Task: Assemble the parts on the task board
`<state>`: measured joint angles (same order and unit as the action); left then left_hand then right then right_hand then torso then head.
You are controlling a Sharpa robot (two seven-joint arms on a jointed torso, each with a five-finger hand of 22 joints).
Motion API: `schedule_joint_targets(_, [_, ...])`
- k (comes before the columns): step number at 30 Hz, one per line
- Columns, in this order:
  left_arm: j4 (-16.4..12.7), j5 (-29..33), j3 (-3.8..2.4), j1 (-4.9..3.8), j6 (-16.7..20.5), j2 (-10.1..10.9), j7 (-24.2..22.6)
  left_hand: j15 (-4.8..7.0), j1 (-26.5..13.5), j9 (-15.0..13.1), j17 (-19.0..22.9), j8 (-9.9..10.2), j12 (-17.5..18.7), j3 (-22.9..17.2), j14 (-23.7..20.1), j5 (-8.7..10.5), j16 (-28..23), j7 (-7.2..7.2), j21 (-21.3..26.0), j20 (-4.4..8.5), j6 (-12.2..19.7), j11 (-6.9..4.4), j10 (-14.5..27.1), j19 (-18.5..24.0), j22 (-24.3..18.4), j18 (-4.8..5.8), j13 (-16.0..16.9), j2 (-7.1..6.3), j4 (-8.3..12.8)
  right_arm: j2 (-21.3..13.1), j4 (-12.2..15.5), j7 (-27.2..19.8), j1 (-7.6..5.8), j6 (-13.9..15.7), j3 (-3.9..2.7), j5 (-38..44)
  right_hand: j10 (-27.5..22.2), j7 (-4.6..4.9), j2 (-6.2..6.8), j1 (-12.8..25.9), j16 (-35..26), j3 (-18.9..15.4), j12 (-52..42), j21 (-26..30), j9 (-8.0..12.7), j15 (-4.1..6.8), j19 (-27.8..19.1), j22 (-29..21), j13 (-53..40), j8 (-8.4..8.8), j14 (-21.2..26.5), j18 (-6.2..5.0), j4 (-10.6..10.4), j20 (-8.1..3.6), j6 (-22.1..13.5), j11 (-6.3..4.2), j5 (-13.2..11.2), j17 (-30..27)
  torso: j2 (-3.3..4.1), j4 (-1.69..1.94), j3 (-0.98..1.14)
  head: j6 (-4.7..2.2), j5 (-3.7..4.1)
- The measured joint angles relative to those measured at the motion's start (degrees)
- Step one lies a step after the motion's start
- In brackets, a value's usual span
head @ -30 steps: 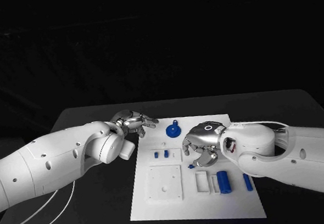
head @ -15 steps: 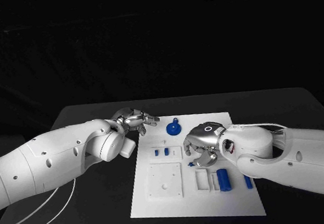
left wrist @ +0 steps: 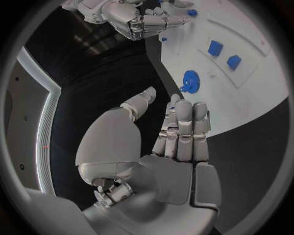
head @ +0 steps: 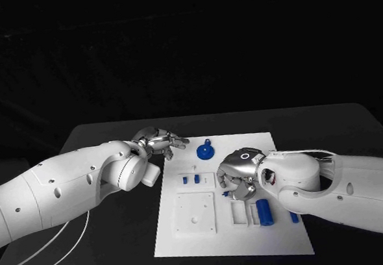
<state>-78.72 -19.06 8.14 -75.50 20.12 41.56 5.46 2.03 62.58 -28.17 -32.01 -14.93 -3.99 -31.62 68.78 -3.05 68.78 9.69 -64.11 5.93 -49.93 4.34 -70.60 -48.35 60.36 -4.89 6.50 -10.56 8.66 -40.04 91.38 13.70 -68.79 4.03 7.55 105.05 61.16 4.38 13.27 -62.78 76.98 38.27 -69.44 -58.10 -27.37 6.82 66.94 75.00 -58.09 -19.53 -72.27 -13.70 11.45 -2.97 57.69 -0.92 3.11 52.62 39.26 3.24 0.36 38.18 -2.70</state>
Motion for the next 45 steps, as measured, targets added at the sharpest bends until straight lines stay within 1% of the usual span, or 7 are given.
schedule_joint_targets(5, [-0.01, -0.09, 0.0, 0.0, -0.07, 0.02, 0.0, 0.0, 0.0, 0.05, 0.0, 0.0, 0.0, 0.0, 0.0, 0.0, 0.0, 0.0, 0.0, 0.0, 0.0, 0.0, 0.0, 0.0, 0.0, 0.0, -0.05, 0.0, 0.0, 0.35, -0.58, 0.12, 0.17, -0.03, 0.02, 0.29, 0.2, 0.01, -0.23, 0.26, 0.0, -0.16, 0.0, 0.0, 0.0, -0.01, 0.0, 0.0, 0.0, 0.0, -0.01, 0.0, -0.16, 0.0, 0.01, -0.2, 0.0, 0.0, -0.01, 0.0, -0.01, 0.14, -0.04])
schedule_joint_targets(19, [-0.04, -0.34, 0.0, 0.0, -0.28, 0.08, -0.01, 0.0, 0.0, 0.05, 0.0, 0.0, 0.0, 0.0, -0.01, 0.0, 0.0, 0.0, 0.0, -0.02, 0.0, -0.01, -0.01, 0.01, -0.05, 0.0, -0.05, 0.0, 0.0, 1.04, -1.82, 0.36, 0.62, -0.09, 0.13, 1.09, 0.21, 0.01, -0.39, 0.45, 0.0, 0.02, 0.01, 0.0, 0.01, -0.09, 0.0, 0.0, -0.05, 0.0, -0.09, 0.0, -0.67, 0.02, 0.01, -0.19, 0.0, 0.12, -0.02, 0.0, -0.03, 0.15, -0.12])
schedule_joint_targets(24, [-0.09, -0.42, 0.0, 0.0, -0.38, 0.11, -0.01, -0.21, 0.0, 0.1, 0.0, 0.0, 0.0, 0.0, 0.19, 0.0, 0.0, 0.0, 0.0, -0.11, 0.0, -0.01, -0.01, -0.07, -0.05, 0.0, -0.05, 0.0, 0.0, 1.23, -2.09, 0.43, 0.78, -0.25, 0.42, 1.28, 0.21, 0.01, -0.23, 0.85, 0.0, 0.11, 0.02, 0.0, 0.01, -0.1, -0.01, 0.0, -0.04, 0.0, -0.1, 0.0, -1.06, 0.02, 0.01, -0.19, 0.0, 0.18, -0.02, 0.0, -0.04, 0.23, -0.16])
schedule_joint_targets(32, [-0.23, -0.54, 0.01, 0.01, -0.47, 0.16, 0.01, -0.21, 0.0, 0.1, 0.0, 0.0, 0.0, 0.0, 0.2, 0.0, 0.0, 0.0, 0.0, -0.19, 0.0, 0.01, 0.01, 0.01, -0.04, 0.0, -0.1, 0.0, 0.0, 1.39, -2.37, 0.54, 0.81, -0.43, 0.66, 1.62, 0.3, 0.02, -0.23, 0.85, 0.0, 0.54, 0.07, 0.0, -0.14, -0.11, -0.01, 0.0, -0.04, -0.11, -0.11, 0.0, -1.8, 0.04, 0.01, -0.11, 0.0, 0.32, -0.02, -0.01, -0.05, 0.33, -0.19])
schedule_joint_targets(38, [-0.25, -0.62, 0.01, 0.01, -0.51, 0.18, 0.01, -0.22, 0.0, 0.1, 0.0, 0.0, 0.0, 0.16, 0.2, 0.0, 0.0, 0.0, 0.0, -0.2, 0.0, 0.14, 0.14, 0.02, -0.04, 0.0, -0.09, 0.0, 0.16, 1.76, -2.59, 0.57, 0.77, -0.27, 0.93, 1.88, 0.31, 0.14, -0.23, 0.85, -0.26, 2.05, 0.31, 0.0, -0.29, -0.19, 0.07, 0.0, -0.15, -0.32, -0.19, 0.0, -3.23, 0.13, 0.13, -0.1, 0.0, 0.54, -0.02, -0.01, -0.05, 0.43, -0.15])
schedule_joint_targets(43, [-0.26, -0.68, 0.01, 0.01, -0.53, 0.18, 0.02, -0.22, 0.0, 0.15, 0.0, 0.0, 0.0, 0.16, 0.2, 0.0, 0.0, 0.0, 0.0, -0.17, 0.0, 0.14, 0.14, -0.02, -0.04, 0.0, -0.09, 0.0, 0.16, 2.05, -2.87, 0.57, 0.94, 0.19, 0.95, 2.1, 0.41, 0.43, -0.23, 0.85, -0.55, 4.28, 0.36, 0.0, -0.29, -0.2, 0.07, 0.0, -0.31, 0.11, -0.2, 0.0, -3.94, 0.13, 0.51, -0.01, 0.0, 0.77, -0.02, 0.0, -0.03, 0.46, -0.14])
schedule_joint_targets(45, [-0.26, -0.7, 0.01, 0.01, -0.54, 0.2, 0.02, -0.22, 0.0, 0.15, 0.0, 0.0, 0.0, 0.16, 0.2, 0.0, 0.0, 0.0, 0.0, -0.08, 0.0, 0.14, 0.14, -0.1, -0.08, 0.0, -0.09, 0.0, 0.16, 2.09, -2.92, 0.57, 0.98, 0.29, 0.95, 2.17, 0.41, 0.48, -0.23, 0.85, -0.54, 4.52, 0.55, 0.0, -0.29, -0.2, 0.07, 0.0, -0.34, 0.11, -0.2, 0.01, -4.18, 0.13, 0.59, -0.01, 0.0, 0.77, -0.02, 0.01, -0.02, 0.47, -0.19])
